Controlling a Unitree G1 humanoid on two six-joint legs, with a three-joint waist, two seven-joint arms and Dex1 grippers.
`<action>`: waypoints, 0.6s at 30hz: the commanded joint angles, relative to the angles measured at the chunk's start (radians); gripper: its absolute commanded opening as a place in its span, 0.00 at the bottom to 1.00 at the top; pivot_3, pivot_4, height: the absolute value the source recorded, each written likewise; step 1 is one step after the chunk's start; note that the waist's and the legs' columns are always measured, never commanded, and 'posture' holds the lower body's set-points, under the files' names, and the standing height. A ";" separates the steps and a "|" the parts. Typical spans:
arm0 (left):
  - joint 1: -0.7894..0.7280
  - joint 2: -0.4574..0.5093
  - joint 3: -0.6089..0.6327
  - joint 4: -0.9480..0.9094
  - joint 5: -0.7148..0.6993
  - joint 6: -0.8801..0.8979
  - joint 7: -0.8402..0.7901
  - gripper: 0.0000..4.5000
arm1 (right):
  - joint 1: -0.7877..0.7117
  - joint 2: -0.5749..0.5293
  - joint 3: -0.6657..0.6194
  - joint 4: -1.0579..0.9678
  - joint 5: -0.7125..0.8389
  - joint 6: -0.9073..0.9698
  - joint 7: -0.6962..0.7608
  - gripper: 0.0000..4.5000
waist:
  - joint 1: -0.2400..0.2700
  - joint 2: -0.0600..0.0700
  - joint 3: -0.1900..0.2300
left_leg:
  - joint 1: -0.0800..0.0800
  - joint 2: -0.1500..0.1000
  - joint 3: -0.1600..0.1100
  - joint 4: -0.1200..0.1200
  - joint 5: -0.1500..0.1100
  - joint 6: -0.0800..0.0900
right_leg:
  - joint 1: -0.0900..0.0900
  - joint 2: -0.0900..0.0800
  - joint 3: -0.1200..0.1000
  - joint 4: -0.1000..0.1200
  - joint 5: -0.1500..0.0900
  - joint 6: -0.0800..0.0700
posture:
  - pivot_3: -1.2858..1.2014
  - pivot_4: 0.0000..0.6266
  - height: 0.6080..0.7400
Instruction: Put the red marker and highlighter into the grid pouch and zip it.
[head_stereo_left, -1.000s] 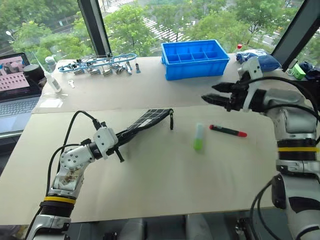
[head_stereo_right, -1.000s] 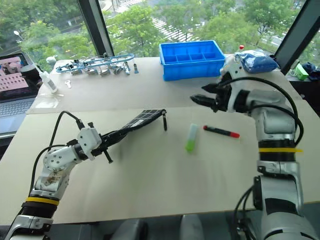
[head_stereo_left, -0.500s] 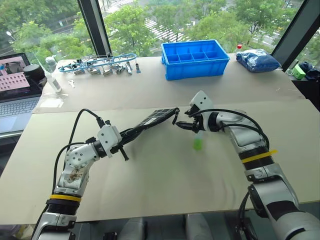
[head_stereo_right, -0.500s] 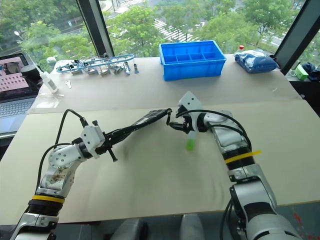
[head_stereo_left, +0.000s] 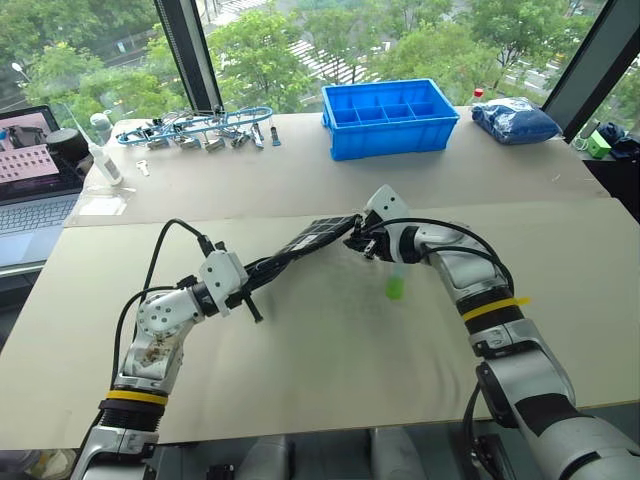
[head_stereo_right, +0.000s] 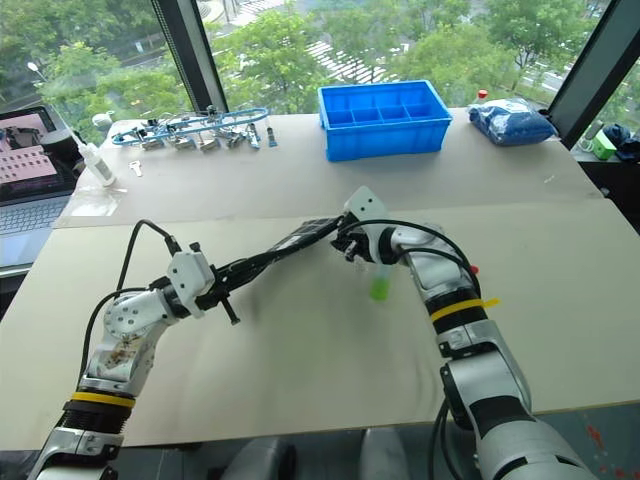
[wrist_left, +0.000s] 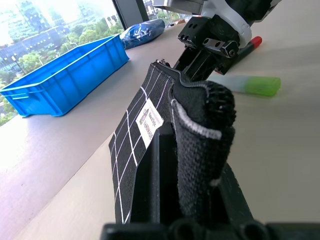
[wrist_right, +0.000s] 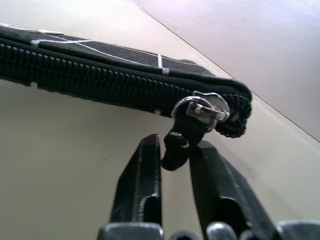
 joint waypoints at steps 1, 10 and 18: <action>-0.007 -0.002 0.003 -0.036 0.000 0.003 0.012 0.00 | -0.006 -0.010 -0.014 -0.068 0.027 -0.009 0.028 0.01 | 0.000 0.000 0.000 | 0.000 0.000 0.000 0.000 0.000 0.000 | 0.000 0.000 0.000 0.000 0.000 0.000 | 0.52 0.24 1.00; -0.013 -0.008 -0.002 -0.025 0.003 -0.004 0.008 0.00 | 0.061 -0.078 0.048 -0.313 0.091 0.077 0.209 0.01 | 0.002 0.000 0.000 | 0.000 0.000 0.000 0.000 0.000 0.000 | 0.000 0.000 0.000 0.000 0.000 0.000 | 0.52 0.24 1.00; -0.018 -0.019 -0.009 -0.026 0.002 -0.005 0.008 0.00 | 0.095 -0.064 0.129 -0.378 0.060 0.115 0.184 0.01 | 0.002 0.000 0.000 | 0.000 0.000 0.000 0.000 -0.001 0.001 | 0.000 0.000 0.000 0.000 0.000 0.000 | 0.52 0.24 1.00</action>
